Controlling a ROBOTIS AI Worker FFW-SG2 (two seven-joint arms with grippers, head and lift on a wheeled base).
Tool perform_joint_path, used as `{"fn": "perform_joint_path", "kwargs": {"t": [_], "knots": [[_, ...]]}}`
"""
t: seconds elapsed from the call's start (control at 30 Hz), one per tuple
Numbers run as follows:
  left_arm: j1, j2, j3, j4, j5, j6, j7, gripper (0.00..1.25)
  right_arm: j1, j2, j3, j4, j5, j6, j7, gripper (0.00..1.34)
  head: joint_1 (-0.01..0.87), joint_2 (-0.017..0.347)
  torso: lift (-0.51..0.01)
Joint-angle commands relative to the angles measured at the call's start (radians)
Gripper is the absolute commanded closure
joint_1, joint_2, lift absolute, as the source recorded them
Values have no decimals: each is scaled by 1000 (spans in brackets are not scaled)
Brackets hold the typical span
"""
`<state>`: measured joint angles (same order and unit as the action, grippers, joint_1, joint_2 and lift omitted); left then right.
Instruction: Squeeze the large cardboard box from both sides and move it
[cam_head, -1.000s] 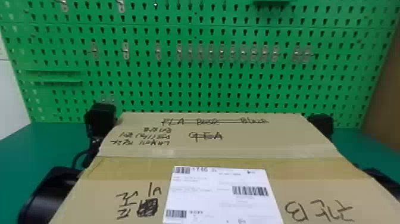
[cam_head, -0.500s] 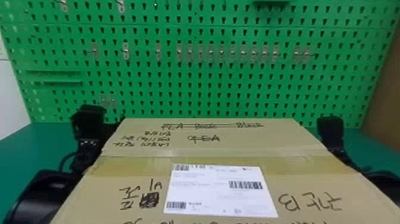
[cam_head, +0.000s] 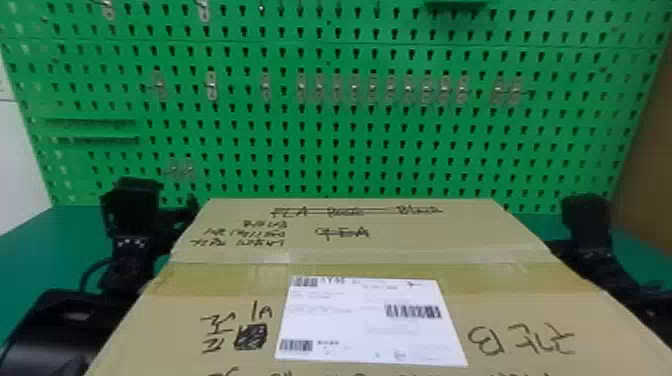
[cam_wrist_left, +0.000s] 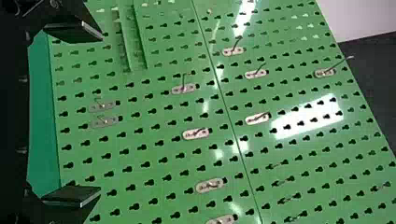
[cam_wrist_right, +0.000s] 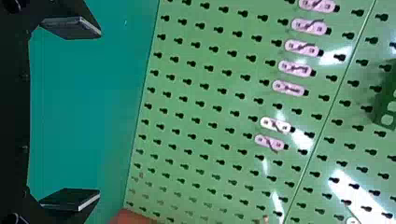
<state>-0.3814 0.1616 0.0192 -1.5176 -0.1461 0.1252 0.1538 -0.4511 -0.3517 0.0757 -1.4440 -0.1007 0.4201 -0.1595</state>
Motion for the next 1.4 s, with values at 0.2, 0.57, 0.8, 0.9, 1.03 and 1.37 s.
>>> {"fn": "perform_joint_path", "kwargs": {"t": [0.2, 0.57, 0.8, 0.9, 1.03, 1.37], "knots": [[10, 13, 11, -16, -4, 16, -7, 127, 17, -26, -22, -24, 12, 23, 0, 101, 398, 51, -209], [18, 21, 22, -30, -7, 25, -8, 127, 34, -32, -51, -39, 19, 37, 0, 101, 398, 51, -209], [19, 19, 27, -32, -7, 27, -10, 127, 38, -32, -59, -42, 19, 37, 0, 101, 398, 51, -209], [18, 19, 25, -32, -9, 27, -10, 127, 38, -30, -57, -42, 19, 37, 0, 101, 398, 51, -209], [18, 19, 27, -32, -9, 27, -10, 127, 38, -30, -56, -42, 19, 39, 0, 101, 398, 51, -209], [19, 19, 28, -32, -9, 27, -10, 127, 35, -30, -51, -42, 19, 40, 0, 101, 398, 51, -209]]}}
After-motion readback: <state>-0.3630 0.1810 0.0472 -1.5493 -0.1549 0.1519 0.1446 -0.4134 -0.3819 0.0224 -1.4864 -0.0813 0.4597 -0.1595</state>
